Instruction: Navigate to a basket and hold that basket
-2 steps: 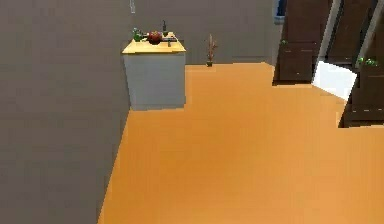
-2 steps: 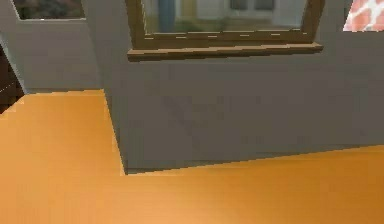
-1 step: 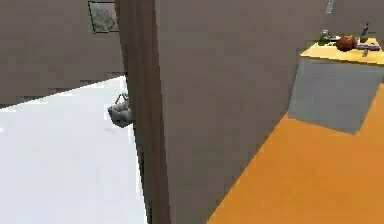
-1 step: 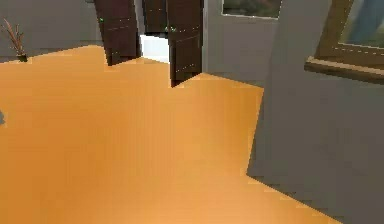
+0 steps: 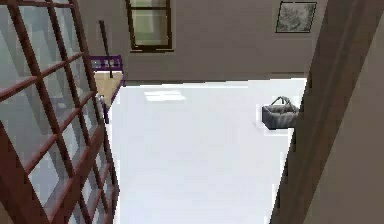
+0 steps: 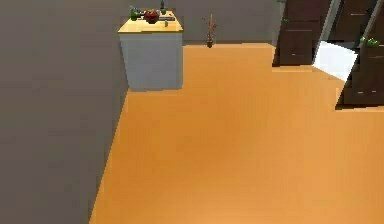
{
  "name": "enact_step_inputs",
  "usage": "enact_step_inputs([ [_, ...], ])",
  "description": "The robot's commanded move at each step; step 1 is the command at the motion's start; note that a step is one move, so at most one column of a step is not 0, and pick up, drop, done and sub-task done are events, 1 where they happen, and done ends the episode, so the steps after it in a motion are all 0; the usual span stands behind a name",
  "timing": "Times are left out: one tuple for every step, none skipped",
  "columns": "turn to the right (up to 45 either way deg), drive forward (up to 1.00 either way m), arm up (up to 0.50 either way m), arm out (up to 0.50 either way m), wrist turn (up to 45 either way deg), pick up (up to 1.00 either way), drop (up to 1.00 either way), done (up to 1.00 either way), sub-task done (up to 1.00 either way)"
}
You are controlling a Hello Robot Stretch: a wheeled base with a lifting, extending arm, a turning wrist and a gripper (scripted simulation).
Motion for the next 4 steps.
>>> enact_step_inputs([
  [-6.0, 0.0, 0.0, 0.0, 0.0, 0.0, 0.0, 0.0, 0.0],
  [0.0, 0.6, 0.0, 0.0, 0.0, 0.0, 0.0, 0.0, 0.0],
  [30.0, 0.0, 0.0, 0.0, 0.0, 0.0, 0.0, 0.0, 0.0],
  [0.0, 0.4, 0.0, 0.0, 0.0, 0.0, 0.0, 0.0, 0.0],
])
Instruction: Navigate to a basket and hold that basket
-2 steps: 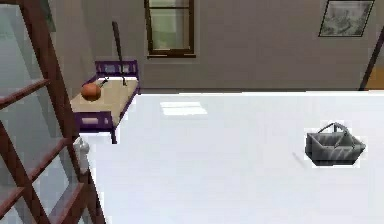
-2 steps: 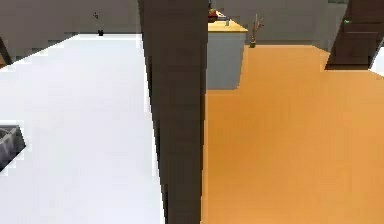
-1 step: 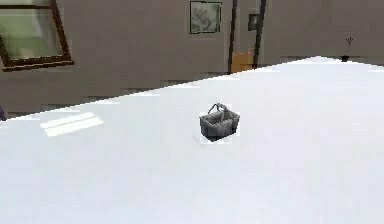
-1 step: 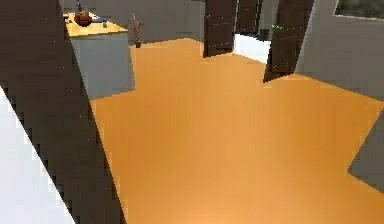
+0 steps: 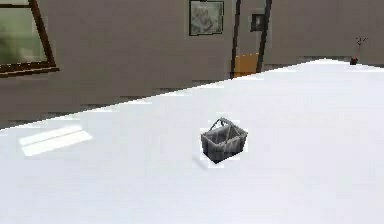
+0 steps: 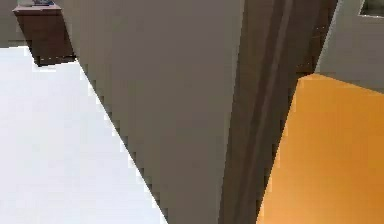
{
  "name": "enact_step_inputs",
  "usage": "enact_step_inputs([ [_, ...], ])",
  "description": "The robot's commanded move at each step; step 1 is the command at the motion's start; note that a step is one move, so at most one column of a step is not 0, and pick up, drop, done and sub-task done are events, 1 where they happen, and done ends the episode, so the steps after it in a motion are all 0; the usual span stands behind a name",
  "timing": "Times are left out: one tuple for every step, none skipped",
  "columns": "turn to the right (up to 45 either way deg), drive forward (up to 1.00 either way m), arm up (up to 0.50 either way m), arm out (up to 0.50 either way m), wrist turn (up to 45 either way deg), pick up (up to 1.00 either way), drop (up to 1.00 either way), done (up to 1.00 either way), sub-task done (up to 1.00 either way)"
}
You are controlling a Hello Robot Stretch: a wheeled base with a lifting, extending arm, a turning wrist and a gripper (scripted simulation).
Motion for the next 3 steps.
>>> enact_step_inputs([
  [21.0, 0.0, 0.0, 0.0, 0.0, 0.0, 0.0, 0.0, 0.0],
  [0.0, 0.9, 0.0, 0.0, 0.0, 0.0, 0.0, 0.0, 0.0],
  [-45.0, 0.0, 0.0, 0.0, 0.0, 0.0, 0.0, 0.0, 0.0],
])
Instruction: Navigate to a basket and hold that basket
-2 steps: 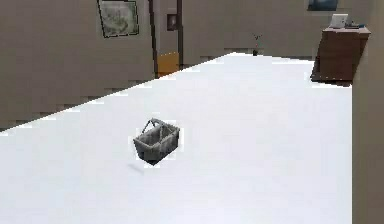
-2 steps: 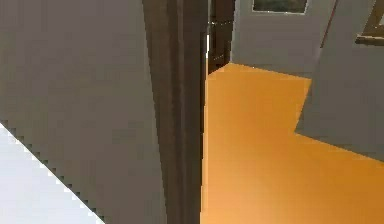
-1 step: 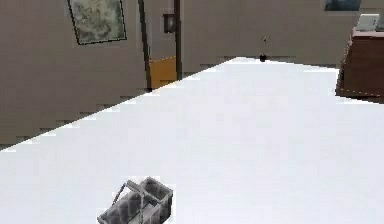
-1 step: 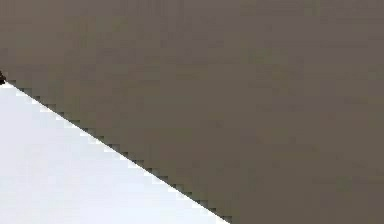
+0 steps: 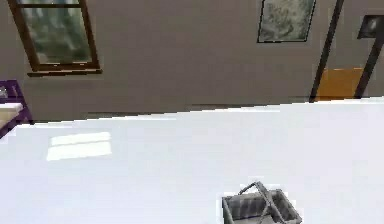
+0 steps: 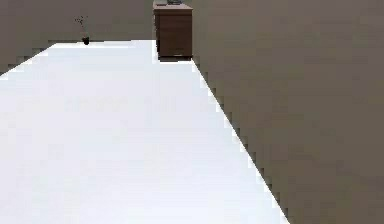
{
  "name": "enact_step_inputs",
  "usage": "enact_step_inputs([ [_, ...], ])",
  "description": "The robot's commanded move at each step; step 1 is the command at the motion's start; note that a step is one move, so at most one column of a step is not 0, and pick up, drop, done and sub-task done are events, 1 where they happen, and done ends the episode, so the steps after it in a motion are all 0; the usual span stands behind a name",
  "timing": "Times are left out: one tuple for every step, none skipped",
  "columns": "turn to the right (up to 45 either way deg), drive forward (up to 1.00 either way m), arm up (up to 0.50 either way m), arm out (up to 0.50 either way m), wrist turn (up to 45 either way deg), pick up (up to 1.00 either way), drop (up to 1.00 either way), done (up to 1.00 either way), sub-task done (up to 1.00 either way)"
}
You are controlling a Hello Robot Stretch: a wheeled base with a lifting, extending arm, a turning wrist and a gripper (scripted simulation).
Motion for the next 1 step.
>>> enact_step_inputs([
  [-45.0, 0.0, 0.0, 0.0, 0.0, 0.0, 0.0, 0.0, 0.0],
])
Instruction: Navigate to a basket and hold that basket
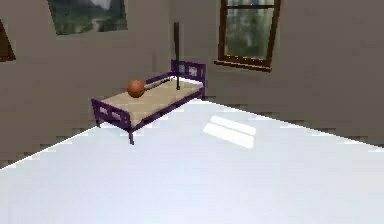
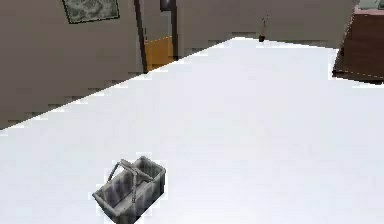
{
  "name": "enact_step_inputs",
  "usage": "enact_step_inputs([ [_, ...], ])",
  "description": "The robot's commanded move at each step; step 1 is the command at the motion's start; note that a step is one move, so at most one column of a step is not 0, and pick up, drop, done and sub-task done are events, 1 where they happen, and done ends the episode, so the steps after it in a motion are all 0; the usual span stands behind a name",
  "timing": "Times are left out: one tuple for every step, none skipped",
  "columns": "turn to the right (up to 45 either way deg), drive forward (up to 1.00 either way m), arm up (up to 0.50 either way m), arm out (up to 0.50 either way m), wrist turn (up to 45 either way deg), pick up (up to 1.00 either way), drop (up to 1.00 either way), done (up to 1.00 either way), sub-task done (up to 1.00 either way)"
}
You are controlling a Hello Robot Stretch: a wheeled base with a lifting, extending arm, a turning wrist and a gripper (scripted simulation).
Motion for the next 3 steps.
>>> enact_step_inputs([
  [-18.0, 0.0, 0.0, 0.0, 0.0, 0.0, 0.0, 0.0, 0.0],
  [45.0, 0.0, 0.0, 0.0, 0.0, 0.0, 0.0, 0.0, 0.0],
  [6.0, 0.0, 0.0, 0.0, 0.0, 0.0, 0.0, 0.0, 0.0],
])
